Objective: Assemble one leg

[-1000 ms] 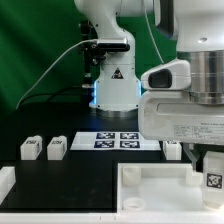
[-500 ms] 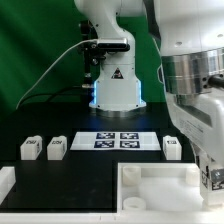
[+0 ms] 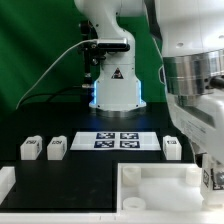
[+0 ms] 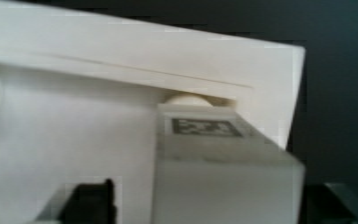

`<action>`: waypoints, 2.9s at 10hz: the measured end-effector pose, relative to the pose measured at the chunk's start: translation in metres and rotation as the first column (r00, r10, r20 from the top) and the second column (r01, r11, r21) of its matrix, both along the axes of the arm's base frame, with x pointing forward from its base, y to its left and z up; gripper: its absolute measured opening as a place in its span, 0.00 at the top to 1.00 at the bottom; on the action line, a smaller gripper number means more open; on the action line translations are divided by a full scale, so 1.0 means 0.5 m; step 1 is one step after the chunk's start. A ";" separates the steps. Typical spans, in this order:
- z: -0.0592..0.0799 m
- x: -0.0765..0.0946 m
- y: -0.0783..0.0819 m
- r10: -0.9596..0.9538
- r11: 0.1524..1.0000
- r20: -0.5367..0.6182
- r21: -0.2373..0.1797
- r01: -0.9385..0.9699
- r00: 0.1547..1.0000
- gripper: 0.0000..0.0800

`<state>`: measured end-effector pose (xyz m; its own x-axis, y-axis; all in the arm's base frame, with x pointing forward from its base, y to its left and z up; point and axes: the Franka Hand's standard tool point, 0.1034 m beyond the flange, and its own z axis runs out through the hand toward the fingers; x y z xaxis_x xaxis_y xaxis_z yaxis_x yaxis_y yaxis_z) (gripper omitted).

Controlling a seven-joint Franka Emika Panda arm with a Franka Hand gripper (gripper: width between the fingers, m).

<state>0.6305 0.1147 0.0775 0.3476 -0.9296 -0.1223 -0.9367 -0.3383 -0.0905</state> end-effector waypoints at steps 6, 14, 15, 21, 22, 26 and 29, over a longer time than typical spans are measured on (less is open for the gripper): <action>0.006 0.009 -0.006 0.710 0.704 0.057 -0.073 -0.706 0.702 0.19; 0.004 0.013 0.007 0.661 0.748 0.006 -0.077 -0.659 0.750 0.63; 0.004 0.013 0.006 0.475 0.877 -0.014 -0.074 -0.475 0.880 0.63; 0.000 0.010 0.004 -0.391 0.920 -0.084 -0.038 0.390 0.916 0.63; 0.000 0.010 0.004 -0.358 0.934 -0.081 -0.036 0.356 0.930 0.63; -0.004 0.012 0.007 0.026 0.999 -0.022 -0.031 -0.027 0.999 0.26; -0.005 0.012 0.003 0.327 0.944 0.010 -0.046 -0.326 0.945 0.19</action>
Offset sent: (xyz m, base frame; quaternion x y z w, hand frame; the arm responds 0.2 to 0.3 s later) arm 0.0000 0.0000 0.0000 0.0000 0.0000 -0.2667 0.9638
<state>0.6366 0.1164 0.0752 0.6349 -0.7689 -0.0758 -0.7724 -0.6295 -0.0843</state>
